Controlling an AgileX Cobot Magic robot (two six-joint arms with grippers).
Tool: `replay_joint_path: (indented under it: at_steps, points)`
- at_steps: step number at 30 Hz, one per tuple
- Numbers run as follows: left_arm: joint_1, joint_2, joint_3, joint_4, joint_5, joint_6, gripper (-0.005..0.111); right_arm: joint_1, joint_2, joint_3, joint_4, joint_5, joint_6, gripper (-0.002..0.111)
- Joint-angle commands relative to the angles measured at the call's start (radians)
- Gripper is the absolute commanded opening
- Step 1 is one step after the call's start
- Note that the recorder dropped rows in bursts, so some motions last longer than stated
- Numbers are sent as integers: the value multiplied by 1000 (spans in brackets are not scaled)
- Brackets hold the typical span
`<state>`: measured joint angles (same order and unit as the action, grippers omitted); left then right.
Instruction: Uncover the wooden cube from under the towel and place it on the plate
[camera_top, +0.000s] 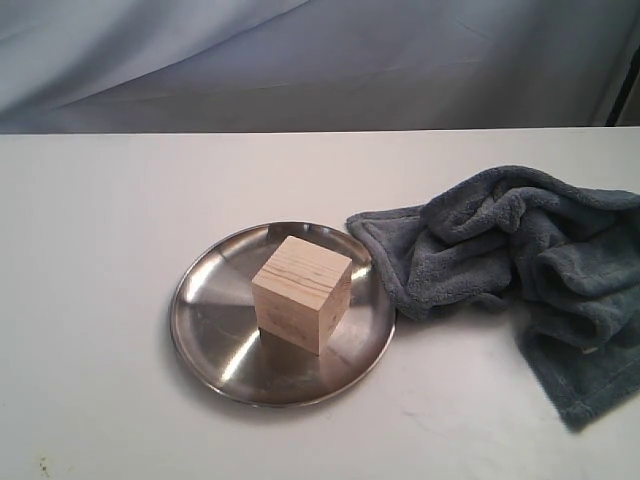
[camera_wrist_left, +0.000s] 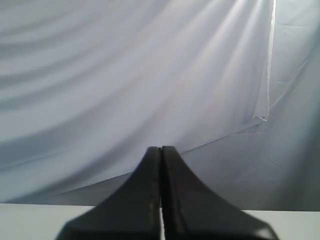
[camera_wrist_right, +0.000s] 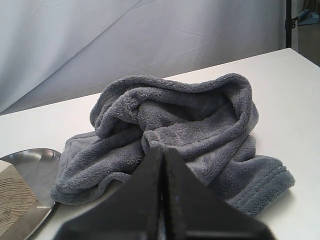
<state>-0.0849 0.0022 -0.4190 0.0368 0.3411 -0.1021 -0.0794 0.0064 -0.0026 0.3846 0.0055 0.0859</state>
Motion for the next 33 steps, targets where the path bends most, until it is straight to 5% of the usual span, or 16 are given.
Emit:
replay_joint_path:
  at_steps: [1, 12, 33]
  points:
    - [1, -2, 99, 7, -165, -1, 0, 0, -6, 3, 5, 12, 4, 3]
    - [1, -2, 415, 7, -341, -1, 0, 0, -6, 3, 5, 12, 4, 3]
    - [4, -2, 419, 7, -124, -2, 0, 0, -6, 3, 5, 12, 4, 3]
